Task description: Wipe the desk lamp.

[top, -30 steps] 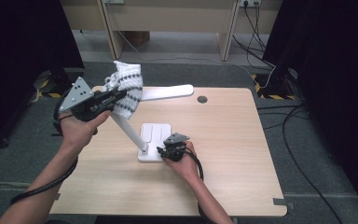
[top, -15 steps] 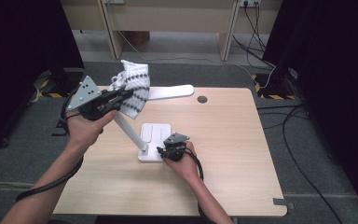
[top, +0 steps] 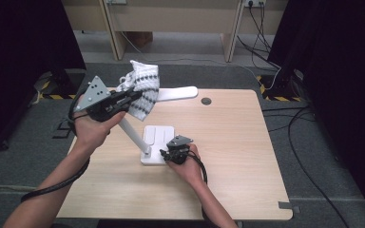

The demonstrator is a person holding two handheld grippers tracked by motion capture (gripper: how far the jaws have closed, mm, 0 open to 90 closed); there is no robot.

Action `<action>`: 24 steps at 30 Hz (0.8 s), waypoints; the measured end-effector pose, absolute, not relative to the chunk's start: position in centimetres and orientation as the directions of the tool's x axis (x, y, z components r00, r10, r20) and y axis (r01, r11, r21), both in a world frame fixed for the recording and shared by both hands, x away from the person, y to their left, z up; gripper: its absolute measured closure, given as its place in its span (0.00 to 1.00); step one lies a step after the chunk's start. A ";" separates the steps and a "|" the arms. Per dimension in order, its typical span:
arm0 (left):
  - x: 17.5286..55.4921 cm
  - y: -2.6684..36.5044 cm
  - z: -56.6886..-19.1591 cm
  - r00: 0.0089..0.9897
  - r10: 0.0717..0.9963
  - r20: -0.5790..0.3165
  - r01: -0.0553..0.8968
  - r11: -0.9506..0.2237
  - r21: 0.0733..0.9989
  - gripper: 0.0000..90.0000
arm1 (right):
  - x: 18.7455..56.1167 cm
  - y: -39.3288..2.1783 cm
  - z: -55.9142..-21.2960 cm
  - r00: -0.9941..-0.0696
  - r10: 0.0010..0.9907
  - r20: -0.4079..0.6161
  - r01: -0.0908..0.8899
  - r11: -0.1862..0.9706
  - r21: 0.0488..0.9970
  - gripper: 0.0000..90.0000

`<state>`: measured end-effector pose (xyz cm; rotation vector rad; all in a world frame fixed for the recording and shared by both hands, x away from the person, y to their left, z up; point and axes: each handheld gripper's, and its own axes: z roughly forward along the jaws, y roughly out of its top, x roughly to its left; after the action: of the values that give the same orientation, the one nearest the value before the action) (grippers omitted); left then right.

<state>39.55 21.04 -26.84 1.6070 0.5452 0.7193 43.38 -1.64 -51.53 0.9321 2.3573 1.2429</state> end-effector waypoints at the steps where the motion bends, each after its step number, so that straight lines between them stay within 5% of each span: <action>1: 39.6 21.0 -26.8 0.697 0.701 0.148 -0.049 -0.160 0.986 0.94 | 43.4 -1.6 -51.5 -0.737 0.676 0.023 0.401 0.409 0.820 0.66; 24: 40.0 19.0 -26.4 0.716 0.682 0.150 -0.046 -0.169 0.985 0.94 | 43.3 -1.6 -51.5 -0.737 0.675 0.023 0.401 0.410 0.820 0.66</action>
<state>40.01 19.00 -26.38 1.6260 0.5240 0.6978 43.33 -1.63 -51.53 0.9329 2.3586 1.2429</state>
